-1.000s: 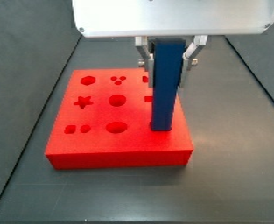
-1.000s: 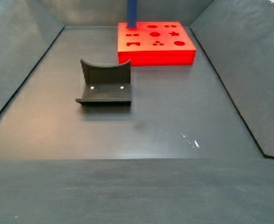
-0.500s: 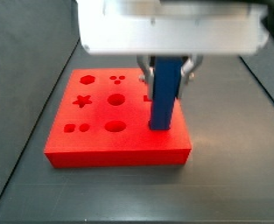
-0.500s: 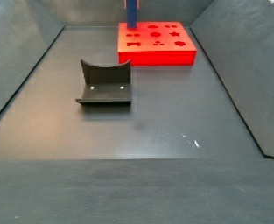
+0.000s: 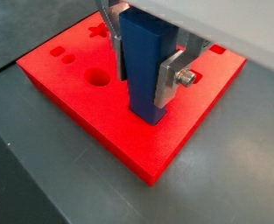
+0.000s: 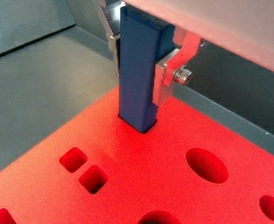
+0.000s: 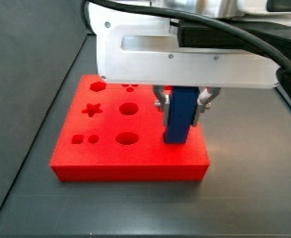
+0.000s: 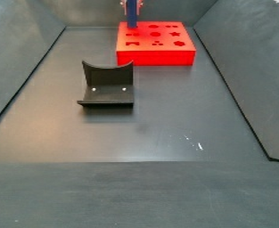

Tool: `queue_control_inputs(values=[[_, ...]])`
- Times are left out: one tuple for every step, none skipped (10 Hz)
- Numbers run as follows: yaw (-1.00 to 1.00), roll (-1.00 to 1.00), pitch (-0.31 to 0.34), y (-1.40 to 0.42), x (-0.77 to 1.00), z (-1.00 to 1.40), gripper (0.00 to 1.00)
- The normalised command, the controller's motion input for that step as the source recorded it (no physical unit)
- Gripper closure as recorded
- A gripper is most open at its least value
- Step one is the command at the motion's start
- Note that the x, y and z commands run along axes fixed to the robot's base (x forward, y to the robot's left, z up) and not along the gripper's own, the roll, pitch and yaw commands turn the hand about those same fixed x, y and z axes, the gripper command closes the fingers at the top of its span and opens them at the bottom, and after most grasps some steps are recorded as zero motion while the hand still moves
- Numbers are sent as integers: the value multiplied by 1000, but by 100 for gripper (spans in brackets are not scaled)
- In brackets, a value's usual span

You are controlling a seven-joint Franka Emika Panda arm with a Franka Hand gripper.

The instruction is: Insert the rectangle object.

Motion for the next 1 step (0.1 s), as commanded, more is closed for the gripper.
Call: queue_control_inputs(values=[[0, 0, 0, 0, 0, 0, 100]])
